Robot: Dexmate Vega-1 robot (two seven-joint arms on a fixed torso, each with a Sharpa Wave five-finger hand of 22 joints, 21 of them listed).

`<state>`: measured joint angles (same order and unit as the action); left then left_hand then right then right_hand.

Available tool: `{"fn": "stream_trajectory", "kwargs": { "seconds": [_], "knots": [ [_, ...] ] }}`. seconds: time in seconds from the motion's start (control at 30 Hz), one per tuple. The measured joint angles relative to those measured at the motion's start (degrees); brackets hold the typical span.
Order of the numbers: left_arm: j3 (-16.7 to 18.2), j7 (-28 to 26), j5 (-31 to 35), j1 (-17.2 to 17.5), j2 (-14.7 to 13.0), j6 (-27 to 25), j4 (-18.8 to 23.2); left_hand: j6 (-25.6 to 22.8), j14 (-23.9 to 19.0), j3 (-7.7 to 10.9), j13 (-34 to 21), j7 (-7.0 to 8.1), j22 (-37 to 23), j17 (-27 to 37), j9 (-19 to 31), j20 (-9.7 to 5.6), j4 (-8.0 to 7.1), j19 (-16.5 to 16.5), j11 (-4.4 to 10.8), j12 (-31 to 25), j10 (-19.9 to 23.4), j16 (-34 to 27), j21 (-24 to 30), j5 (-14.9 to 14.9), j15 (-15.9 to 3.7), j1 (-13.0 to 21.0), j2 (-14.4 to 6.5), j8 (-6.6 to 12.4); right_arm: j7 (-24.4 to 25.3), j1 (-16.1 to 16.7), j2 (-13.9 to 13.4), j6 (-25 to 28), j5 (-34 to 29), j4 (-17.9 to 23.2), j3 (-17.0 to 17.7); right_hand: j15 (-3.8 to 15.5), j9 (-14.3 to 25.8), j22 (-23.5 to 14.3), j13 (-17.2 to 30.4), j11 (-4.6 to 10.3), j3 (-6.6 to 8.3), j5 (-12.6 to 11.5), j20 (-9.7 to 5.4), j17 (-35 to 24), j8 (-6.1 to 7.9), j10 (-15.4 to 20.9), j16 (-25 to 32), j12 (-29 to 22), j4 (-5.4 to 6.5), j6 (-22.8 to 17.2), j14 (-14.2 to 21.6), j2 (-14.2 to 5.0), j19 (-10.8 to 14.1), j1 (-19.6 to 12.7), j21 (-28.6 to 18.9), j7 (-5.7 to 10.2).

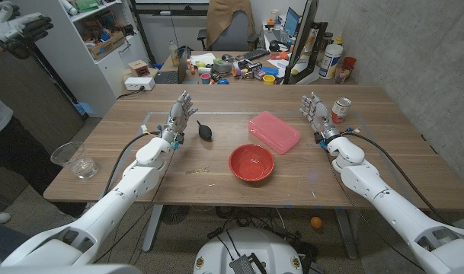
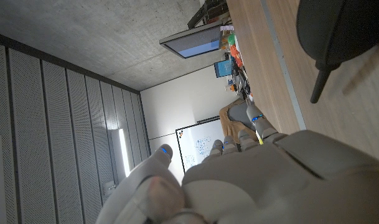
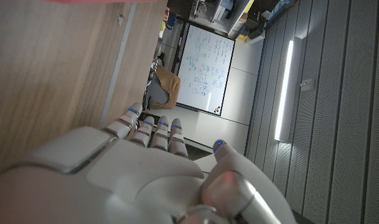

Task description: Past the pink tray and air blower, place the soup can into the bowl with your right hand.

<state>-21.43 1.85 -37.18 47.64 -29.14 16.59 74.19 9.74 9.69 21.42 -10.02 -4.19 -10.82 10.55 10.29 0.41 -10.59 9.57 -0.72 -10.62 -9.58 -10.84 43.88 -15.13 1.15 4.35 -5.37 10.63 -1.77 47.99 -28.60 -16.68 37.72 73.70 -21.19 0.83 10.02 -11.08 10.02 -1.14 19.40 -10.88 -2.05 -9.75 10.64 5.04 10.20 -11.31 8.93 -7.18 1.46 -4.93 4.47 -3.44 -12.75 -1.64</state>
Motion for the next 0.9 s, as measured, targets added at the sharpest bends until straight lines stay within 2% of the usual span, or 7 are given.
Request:
{"fn": "stream_trajectory", "kwargs": {
  "seconds": [0.9],
  "knots": [
    [-0.58,0.13,0.54,-0.51,0.27,-0.57,0.13,-0.01,0.0,0.41,0.01,0.01,0.02,-0.16,-0.02,0.0,0.07,-0.01,0.0,-0.01,0.01,0.0,0.0,-0.45,0.0,0.0,0.0,0.0,-0.51,0.16,0.48,-0.7,0.64,-0.85,0.28,0.2,-0.02,-0.26,-0.01,0.01,0.0,-0.17,0.0,0.01,0.0,-0.01,0.0,0.0,0.0,0.01,0.19,0.01,-0.01,0.0,0.0,0.0]
  ]
}}
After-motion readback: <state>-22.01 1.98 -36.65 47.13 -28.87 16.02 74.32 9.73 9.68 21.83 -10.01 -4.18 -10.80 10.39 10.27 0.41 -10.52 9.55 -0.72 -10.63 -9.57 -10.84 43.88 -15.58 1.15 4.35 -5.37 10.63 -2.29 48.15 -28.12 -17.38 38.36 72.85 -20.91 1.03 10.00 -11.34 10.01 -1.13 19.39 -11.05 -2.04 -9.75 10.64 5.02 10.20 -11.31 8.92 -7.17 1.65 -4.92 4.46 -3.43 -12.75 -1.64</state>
